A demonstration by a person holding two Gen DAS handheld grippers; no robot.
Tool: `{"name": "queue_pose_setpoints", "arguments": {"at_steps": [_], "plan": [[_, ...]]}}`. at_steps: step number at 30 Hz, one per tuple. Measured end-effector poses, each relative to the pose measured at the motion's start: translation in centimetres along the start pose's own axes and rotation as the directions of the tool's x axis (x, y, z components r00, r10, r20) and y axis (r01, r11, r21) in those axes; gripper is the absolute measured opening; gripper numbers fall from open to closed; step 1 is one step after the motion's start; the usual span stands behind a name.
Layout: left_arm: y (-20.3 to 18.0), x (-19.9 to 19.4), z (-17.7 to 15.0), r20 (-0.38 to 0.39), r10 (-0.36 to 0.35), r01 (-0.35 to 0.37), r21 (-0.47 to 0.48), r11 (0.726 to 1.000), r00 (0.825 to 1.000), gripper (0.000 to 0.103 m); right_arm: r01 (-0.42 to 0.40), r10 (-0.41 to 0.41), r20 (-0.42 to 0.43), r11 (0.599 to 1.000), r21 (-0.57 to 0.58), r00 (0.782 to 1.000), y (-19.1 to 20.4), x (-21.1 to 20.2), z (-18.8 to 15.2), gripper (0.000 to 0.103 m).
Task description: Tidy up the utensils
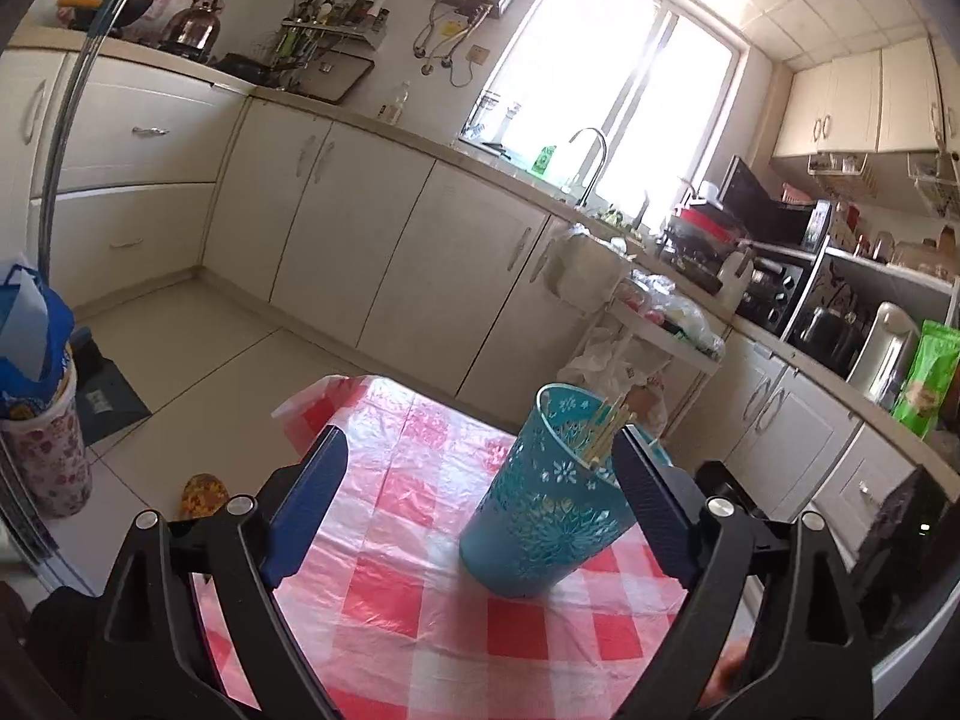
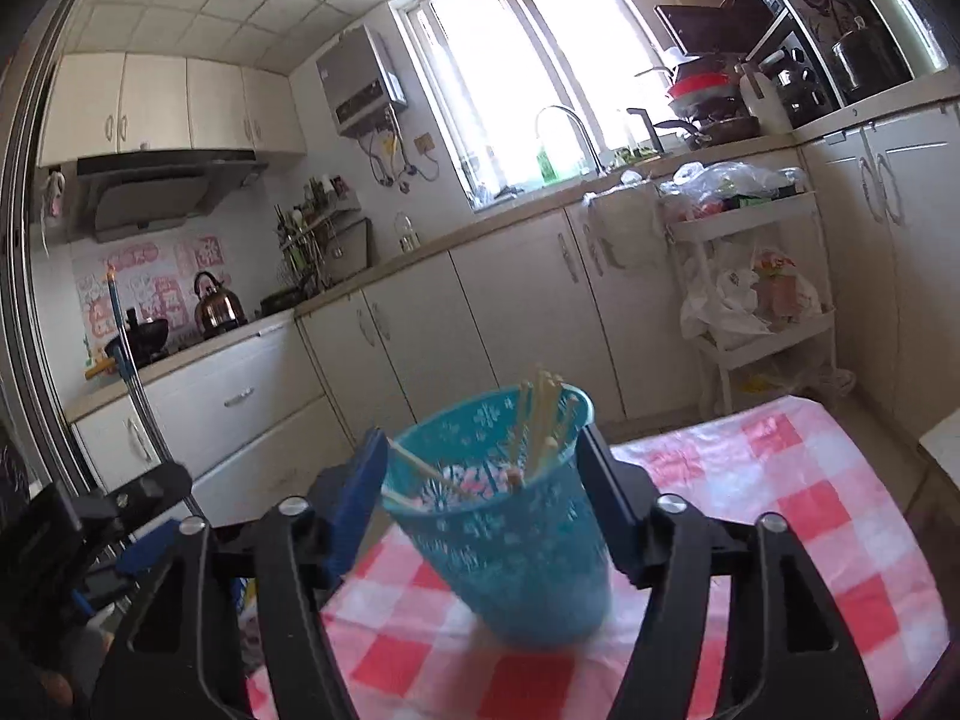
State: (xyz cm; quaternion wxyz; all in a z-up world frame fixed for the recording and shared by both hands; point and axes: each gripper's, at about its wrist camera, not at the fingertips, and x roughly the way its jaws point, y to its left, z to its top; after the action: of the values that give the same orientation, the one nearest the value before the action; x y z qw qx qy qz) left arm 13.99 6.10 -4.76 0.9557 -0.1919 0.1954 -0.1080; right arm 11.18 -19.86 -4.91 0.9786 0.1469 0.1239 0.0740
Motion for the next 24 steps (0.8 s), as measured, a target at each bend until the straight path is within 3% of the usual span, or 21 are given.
{"name": "queue_pose_setpoints", "arguments": {"at_steps": [3, 6, 8, 10, 12, 14, 18, 22, 24], "plan": [[-0.6, -1.1, -1.0, -0.06, 0.029, -0.027, 0.046, 0.999, 0.998, 0.09, 0.107, -0.114, -0.114, 0.992, -0.071, 0.987, 0.7, -3.5, -1.8, 0.091], [-1.1, -2.8, -2.1, -0.115, 0.06, -0.05, 0.087, 0.995, 0.992, 0.093, 0.225, -0.255, -0.252, 0.964, -0.14, 0.934, 0.7, -5.9, -3.9, 0.096], [-1.4, -4.0, -2.7, -0.138, 0.068, -0.052, 0.115, 0.992, 0.988, 0.095, 0.283, -0.327, -0.346, 0.944, -0.172, 0.879, 0.3, -6.7, -5.1, 0.096], [-2.0, -5.2, -3.3, -0.162, 0.072, -0.046, 0.157, 0.987, 0.984, 0.095, 0.35, -0.398, -0.434, 0.917, -0.19, 0.808, -0.1, -7.7, -5.9, 0.096], [-2.4, -6.5, -3.7, -0.171, 0.085, -0.052, 0.192, 0.98, 0.982, 0.095, 0.387, -0.423, -0.476, 0.905, -0.178, 0.771, -0.3, -8.9, -6.3, 0.096], [-2.6, -7.9, -3.9, -0.171, 0.1, -0.063, 0.21, 0.976, 0.98, 0.095, 0.394, -0.416, -0.494, 0.906, -0.154, 0.763, 0.1, -10.4, -6.3, 0.096], [-3.5, -11.1, -4.2, -0.171, 0.135, -0.088, 0.259, 0.962, 0.976, 0.095, 0.384, -0.404, -0.478, 0.912, -0.145, 0.78, 2.4, -13.6, -5.8, 0.096], [-4.4, -14.4, -4.8, -0.18, 0.151, -0.089, 0.312, 0.946, 0.972, 0.095, 0.373, -0.389, -0.5, 0.918, -0.138, 0.774, 4.8, -16.3, -5.3, 0.096], [-4.6, -15.9, -5.2, -0.186, 0.163, -0.094, 0.332, 0.939, 0.969, 0.095, 0.372, -0.38, -0.497, 0.92, -0.119, 0.78, 5.4, -17.9, -5.2, 0.096]]}}
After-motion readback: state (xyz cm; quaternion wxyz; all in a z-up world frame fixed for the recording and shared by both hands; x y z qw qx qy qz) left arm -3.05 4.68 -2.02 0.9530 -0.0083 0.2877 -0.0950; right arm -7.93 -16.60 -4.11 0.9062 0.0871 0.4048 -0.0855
